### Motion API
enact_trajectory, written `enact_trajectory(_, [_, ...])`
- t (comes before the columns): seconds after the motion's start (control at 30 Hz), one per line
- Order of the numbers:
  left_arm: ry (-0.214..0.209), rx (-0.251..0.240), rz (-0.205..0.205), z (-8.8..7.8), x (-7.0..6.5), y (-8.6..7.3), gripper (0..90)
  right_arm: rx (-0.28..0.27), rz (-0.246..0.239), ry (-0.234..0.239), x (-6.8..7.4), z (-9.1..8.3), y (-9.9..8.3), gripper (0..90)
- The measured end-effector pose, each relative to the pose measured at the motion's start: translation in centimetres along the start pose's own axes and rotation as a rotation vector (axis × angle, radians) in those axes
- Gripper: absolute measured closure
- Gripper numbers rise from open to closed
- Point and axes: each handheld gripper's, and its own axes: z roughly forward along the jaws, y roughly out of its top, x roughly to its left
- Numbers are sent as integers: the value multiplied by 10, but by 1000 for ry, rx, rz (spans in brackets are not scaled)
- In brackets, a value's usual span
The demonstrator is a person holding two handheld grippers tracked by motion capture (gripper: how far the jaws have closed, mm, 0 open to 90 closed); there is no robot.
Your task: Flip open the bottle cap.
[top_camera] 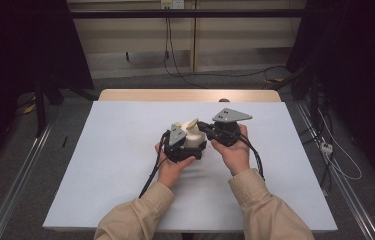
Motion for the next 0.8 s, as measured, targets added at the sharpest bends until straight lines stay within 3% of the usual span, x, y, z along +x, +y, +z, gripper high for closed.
enact_trajectory(0.8, [0, 0, 4, 0, 0, 0, 51, -4, -4, 6, 2, 2, 3, 900])
